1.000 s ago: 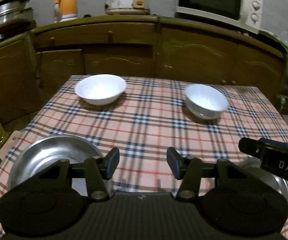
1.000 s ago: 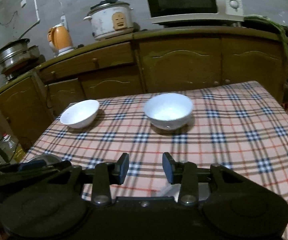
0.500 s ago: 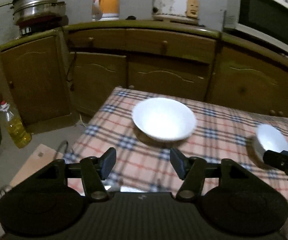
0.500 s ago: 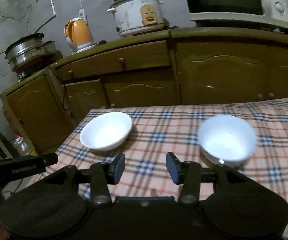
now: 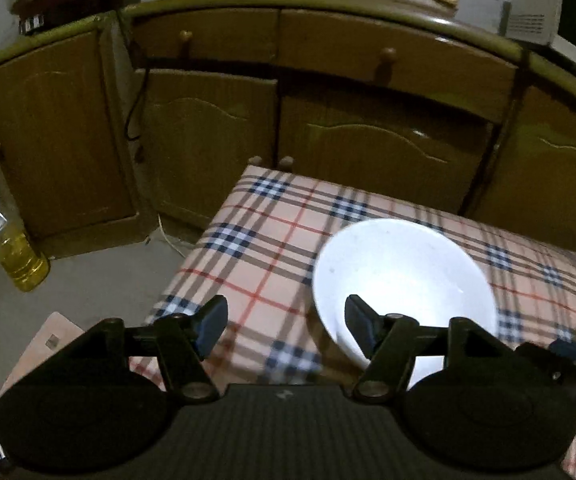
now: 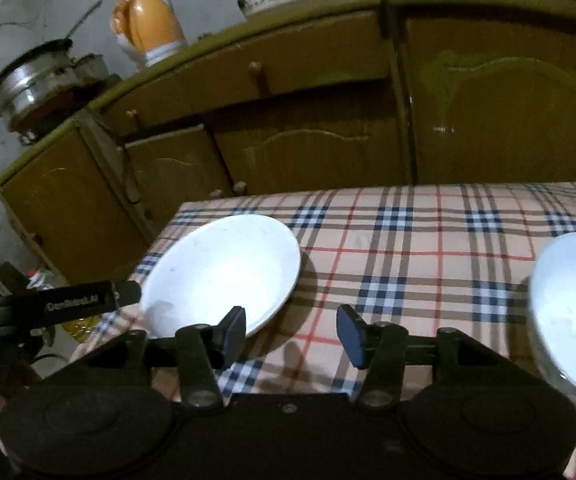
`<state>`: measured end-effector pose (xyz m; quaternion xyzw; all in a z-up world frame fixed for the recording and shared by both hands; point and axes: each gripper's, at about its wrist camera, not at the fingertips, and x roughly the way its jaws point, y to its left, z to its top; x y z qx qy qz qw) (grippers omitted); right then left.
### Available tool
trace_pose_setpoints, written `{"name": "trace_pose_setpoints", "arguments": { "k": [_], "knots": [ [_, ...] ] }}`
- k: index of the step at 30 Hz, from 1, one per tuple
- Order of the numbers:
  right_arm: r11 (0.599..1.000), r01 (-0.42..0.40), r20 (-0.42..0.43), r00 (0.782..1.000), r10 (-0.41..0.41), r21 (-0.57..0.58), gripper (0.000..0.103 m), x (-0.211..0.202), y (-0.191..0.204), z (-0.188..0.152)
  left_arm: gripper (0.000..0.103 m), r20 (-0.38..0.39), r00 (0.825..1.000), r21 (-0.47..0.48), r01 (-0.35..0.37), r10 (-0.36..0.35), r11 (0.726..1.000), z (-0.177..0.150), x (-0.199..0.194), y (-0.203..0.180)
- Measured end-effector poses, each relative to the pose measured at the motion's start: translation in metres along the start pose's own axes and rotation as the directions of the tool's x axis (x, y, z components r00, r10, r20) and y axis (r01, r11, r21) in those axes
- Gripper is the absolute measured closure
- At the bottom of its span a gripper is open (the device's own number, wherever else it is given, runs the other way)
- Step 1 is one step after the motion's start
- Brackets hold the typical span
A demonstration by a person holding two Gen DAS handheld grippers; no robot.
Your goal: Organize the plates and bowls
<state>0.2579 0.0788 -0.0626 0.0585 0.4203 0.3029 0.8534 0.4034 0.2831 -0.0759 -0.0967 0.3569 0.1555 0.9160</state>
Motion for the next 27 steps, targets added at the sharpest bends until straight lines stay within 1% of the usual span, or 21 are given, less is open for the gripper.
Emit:
{"name": "trace_pose_setpoints", "arguments": {
  "k": [2, 4, 5, 6, 7, 9, 10, 11, 13, 16, 18, 19, 23, 27],
  "knots": [
    [1.000, 0.007, -0.007, 1.000, -0.007, 0.008, 0.041, 0.016, 0.000, 0.003, 0.036, -0.010, 1.000, 0.000, 0.008, -0.008, 1.000, 0.002, 0.010, 0.001],
    [0.999, 0.006, -0.028, 1.000, -0.004, 0.042, 0.041, 0.031, -0.004, 0.004, 0.038, -0.023, 0.999, -0.002, 0.038, -0.039, 0.999, 0.002, 0.019, 0.001],
    [0.998, 0.003, -0.037, 0.999, 0.000, 0.061, 0.041, 0.037, -0.006, 0.004, 0.041, -0.036, 0.999, 0.004, 0.039, -0.039, 0.999, 0.002, 0.023, -0.001],
    [0.998, 0.002, -0.039, 0.999, 0.001, 0.070, 0.041, 0.043, -0.006, 0.004, 0.051, -0.039, 0.999, 0.015, 0.032, -0.031, 0.999, 0.002, 0.026, -0.002],
    [0.998, -0.001, -0.042, 0.999, 0.003, 0.069, 0.041, 0.048, -0.005, 0.004, 0.054, -0.041, 0.999, 0.030, 0.036, -0.035, 0.999, 0.003, 0.029, -0.005],
    [0.998, -0.018, -0.059, 0.998, 0.021, 0.053, 0.045, 0.057, -0.001, 0.004, 0.072, -0.052, 0.997, 0.050, 0.068, -0.065, 0.996, 0.003, 0.035, -0.008],
    [0.998, -0.038, -0.066, 0.997, 0.041, 0.052, 0.063, 0.061, 0.000, 0.005, 0.076, -0.050, 0.995, 0.053, 0.084, -0.081, 0.995, 0.003, 0.035, -0.010],
    [0.996, -0.065, -0.071, 0.995, 0.070, 0.060, 0.077, 0.063, 0.002, 0.005, 0.085, -0.052, 0.994, 0.052, 0.098, -0.095, 0.994, 0.002, 0.035, -0.012],
    [0.996, -0.055, -0.068, 0.996, 0.060, 0.065, 0.077, 0.061, 0.006, 0.005, 0.085, -0.051, 0.996, 0.056, 0.082, -0.079, 0.995, 0.001, 0.035, -0.017],
    [0.998, -0.046, -0.057, 0.997, 0.049, 0.047, 0.078, 0.052, 0.007, 0.003, 0.086, -0.057, 0.993, 0.041, 0.105, -0.103, 0.994, -0.003, 0.029, -0.016],
    [0.998, -0.052, -0.047, 0.997, 0.054, 0.044, 0.078, 0.040, 0.005, 0.001, 0.086, -0.037, 0.994, 0.062, 0.102, -0.100, 0.993, -0.006, 0.016, -0.020],
    [0.998, -0.054, -0.042, 0.998, 0.055, 0.040, 0.078, 0.034, 0.005, 0.001, 0.086, -0.034, 0.994, 0.057, 0.102, -0.100, 0.993, -0.006, 0.012, -0.021],
    [0.998, -0.058, -0.009, 0.998, 0.058, 0.015, 0.078, -0.005, 0.005, 0.003, 0.086, -0.004, 0.995, 0.040, 0.105, -0.104, 0.994, -0.008, -0.024, -0.029],
    [0.999, -0.055, 0.037, 0.998, 0.054, 0.003, 0.078, -0.051, 0.004, 0.005, 0.086, 0.051, 0.994, 0.069, 0.098, -0.102, 0.993, -0.012, -0.071, -0.045]
  ]
}}
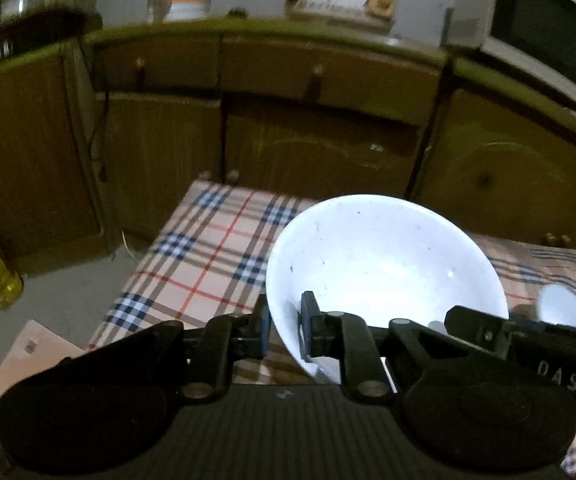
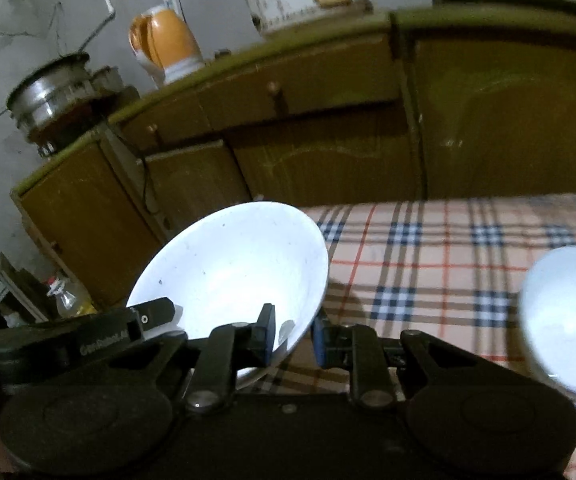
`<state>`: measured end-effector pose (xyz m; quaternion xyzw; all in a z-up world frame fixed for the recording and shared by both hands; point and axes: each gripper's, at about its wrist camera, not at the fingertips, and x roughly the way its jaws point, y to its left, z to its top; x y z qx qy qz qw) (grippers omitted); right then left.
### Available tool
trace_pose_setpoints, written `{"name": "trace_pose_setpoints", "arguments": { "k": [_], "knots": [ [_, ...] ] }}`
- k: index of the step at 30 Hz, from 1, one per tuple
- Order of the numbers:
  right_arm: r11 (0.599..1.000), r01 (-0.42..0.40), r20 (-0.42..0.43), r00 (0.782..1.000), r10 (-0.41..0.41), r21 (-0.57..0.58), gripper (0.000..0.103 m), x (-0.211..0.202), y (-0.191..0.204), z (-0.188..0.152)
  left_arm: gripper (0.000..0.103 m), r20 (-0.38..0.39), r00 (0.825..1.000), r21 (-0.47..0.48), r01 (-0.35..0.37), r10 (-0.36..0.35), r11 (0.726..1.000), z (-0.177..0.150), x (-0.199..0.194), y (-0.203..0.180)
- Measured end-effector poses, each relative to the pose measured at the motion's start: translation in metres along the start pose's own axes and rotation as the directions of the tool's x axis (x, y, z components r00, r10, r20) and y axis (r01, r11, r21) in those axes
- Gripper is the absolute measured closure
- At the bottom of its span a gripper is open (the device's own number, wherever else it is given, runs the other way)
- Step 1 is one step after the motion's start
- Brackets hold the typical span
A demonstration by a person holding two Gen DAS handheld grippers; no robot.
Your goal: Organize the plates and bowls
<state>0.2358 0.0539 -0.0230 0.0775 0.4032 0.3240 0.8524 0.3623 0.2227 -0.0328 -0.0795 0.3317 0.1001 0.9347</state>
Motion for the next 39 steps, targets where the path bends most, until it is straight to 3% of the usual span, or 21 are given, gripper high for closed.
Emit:
{"name": "trace_pose_setpoints", "arguments": {
  "k": [9, 17, 39],
  "knots": [
    [0.999, 0.026, 0.092, 0.995, -0.024, -0.023, 0.078, -0.116, 0.006, -0.015, 0.085, 0.086, 0.996, 0.076, -0.002, -0.005, 0.997, -0.021, -0.099, -0.046],
    [0.996, 0.078, 0.144, 0.987, -0.072, -0.033, 0.078, -0.195, 0.000, -0.046, 0.084, 0.108, 0.993, 0.114, 0.028, -0.040, 0.993, -0.051, -0.146, -0.080],
    [0.979, 0.199, 0.184, 0.962, -0.203, 0.039, 0.078, -0.286, -0.053, -0.118, 0.082, 0.075, 0.987, 0.187, 0.125, -0.142, 0.974, -0.117, -0.183, -0.145]
  ]
}}
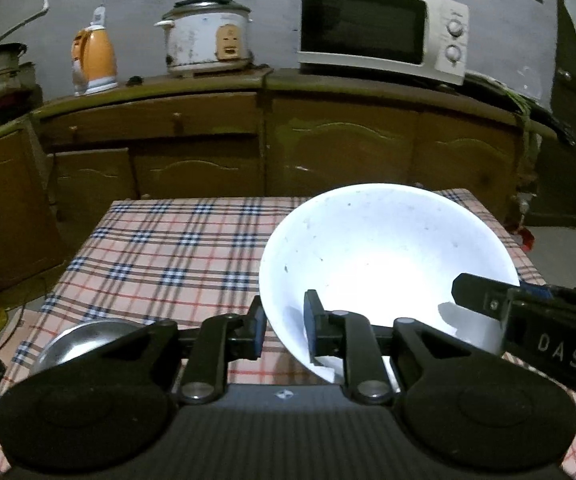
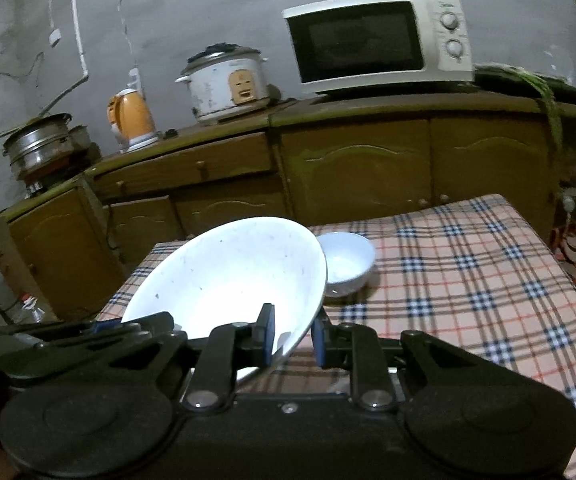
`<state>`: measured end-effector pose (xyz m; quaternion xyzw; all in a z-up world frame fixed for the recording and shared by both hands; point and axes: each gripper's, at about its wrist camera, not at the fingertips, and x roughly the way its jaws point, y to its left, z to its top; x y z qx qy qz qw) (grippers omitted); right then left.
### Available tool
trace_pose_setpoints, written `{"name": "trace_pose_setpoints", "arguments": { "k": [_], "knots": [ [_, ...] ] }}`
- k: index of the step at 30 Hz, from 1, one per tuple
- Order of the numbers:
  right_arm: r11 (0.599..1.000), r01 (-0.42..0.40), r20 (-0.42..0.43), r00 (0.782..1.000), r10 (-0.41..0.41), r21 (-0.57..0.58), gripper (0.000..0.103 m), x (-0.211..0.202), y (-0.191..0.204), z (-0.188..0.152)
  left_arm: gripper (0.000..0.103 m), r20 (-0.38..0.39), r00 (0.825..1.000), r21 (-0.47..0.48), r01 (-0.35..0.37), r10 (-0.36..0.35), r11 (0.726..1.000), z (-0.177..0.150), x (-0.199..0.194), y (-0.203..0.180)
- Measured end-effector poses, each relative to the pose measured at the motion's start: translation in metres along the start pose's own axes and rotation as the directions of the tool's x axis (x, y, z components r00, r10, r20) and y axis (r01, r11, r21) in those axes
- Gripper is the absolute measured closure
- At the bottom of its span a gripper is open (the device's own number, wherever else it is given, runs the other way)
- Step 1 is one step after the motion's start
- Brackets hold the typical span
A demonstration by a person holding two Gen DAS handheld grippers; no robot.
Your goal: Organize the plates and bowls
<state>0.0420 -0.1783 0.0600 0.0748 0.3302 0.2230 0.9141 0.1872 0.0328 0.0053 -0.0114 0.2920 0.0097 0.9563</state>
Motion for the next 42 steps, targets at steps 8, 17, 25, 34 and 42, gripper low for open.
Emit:
{"name": "trace_pose_setpoints", "arguments": {
  "k": [8, 17, 25, 34, 42],
  "knots": [
    [0.999, 0.044, -0.008, 0.999, -0.044, 0.027, 0.078, -0.016, -0.031, -0.016, 0.082, -0.021, 0.999, 0.024, 0.051, -0.050, 0.998, -0.013, 0.003, -0.026],
    [0.993, 0.094, -0.032, 0.995, -0.092, 0.068, 0.078, -0.023, -0.067, -0.034, 0.082, -0.057, 0.993, 0.058, 0.111, -0.108, 0.992, -0.030, 0.015, -0.053],
    [0.988, 0.115, -0.073, 0.991, -0.108, 0.104, 0.078, -0.015, -0.091, -0.055, 0.082, -0.108, 0.987, 0.084, 0.130, -0.120, 0.988, -0.045, 0.033, -0.065],
    [0.981, 0.134, -0.165, 0.980, -0.110, 0.142, 0.078, 0.008, -0.108, -0.087, 0.082, -0.205, 0.973, 0.110, 0.127, -0.103, 0.986, -0.071, 0.059, -0.073],
    [0.977, 0.142, -0.198, 0.974, -0.110, 0.156, 0.078, 0.018, -0.116, -0.099, 0.082, -0.212, 0.973, 0.153, 0.121, -0.087, 0.981, -0.076, 0.064, -0.078]
  ]
}}
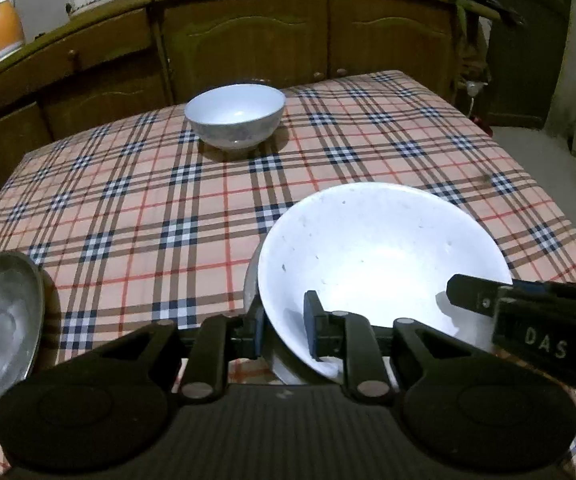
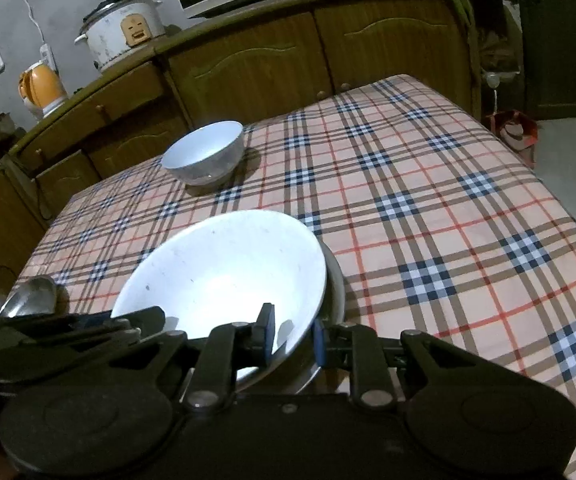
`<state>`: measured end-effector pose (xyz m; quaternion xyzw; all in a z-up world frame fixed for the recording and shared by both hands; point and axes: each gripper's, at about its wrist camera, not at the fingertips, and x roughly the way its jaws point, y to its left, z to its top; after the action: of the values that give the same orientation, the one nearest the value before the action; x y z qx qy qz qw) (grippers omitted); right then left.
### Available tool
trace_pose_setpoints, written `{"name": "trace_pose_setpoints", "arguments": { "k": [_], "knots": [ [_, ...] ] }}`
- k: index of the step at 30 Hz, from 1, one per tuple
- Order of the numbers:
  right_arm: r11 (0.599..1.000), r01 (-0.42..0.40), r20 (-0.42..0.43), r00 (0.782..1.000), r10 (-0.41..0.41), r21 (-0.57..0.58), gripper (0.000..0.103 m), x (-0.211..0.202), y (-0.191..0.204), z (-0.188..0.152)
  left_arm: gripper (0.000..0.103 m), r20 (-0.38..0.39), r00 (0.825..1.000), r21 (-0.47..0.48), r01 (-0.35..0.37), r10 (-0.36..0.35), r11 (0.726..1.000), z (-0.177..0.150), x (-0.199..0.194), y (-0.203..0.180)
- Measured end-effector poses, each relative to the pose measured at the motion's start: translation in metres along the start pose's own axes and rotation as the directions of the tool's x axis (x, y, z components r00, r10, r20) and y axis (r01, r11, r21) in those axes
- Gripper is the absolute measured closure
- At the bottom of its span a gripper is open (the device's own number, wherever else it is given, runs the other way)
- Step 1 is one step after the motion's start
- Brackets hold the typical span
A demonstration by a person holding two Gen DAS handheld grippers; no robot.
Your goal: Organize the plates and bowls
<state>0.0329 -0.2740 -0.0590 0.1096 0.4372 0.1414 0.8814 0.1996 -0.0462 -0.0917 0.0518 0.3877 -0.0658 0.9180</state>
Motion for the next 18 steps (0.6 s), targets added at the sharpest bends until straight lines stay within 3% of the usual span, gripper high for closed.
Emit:
{"name": "trace_pose_setpoints", "arguments": {
  "k": [15, 18],
  "knots": [
    [1.000, 0.019, -0.024, 1.000, -0.019, -0.007, 0.078, -0.010, -0.006, 0.002, 0.079, 0.001, 1.000, 0.076, 0.005, -0.006, 0.997, -0.007, -0.003, -0.013],
    [0.999, 0.042, -0.024, 0.999, -0.042, -0.028, 0.082, -0.011, -0.006, 0.002, 0.078, -0.003, 0.999, 0.064, 0.037, -0.036, 0.997, -0.009, -0.003, -0.012]
  ]
}}
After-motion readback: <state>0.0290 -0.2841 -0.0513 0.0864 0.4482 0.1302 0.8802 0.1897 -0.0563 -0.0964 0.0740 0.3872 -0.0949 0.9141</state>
